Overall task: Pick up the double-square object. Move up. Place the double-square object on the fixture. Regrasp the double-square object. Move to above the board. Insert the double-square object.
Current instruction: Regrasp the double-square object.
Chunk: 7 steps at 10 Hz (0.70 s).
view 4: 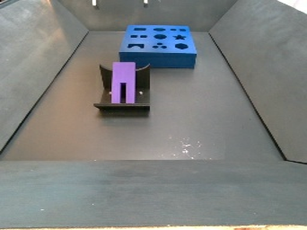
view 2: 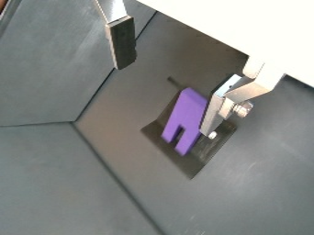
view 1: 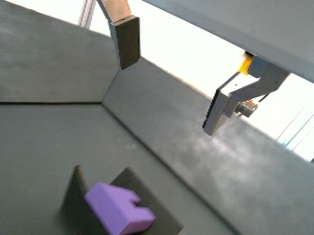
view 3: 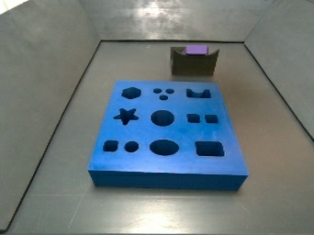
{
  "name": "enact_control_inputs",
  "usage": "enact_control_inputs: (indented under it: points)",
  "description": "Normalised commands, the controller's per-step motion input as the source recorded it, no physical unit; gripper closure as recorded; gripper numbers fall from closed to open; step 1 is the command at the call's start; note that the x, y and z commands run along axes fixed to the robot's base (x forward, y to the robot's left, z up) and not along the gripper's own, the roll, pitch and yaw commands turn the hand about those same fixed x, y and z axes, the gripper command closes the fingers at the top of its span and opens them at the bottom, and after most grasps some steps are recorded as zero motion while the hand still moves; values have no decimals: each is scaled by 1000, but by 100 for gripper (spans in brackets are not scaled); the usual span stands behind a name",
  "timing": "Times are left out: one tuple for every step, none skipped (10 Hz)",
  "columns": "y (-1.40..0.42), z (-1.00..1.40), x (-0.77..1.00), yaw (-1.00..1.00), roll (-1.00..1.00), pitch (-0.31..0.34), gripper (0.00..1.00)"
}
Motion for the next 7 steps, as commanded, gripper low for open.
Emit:
enact_control_inputs:
  points:
    - [-46,-15,101,112,1000,141,0]
    - [-46,-22,104,126,848,146,0]
    - [-48,-20,102,149,606,135,0]
    - [-51,-22,103,163,426,120,0]
    - [-38,-13,99,170,284,103,0]
    - [-33,-7,88,175,208,74,0]
    - [72,-1000,34,108,196,51,0]
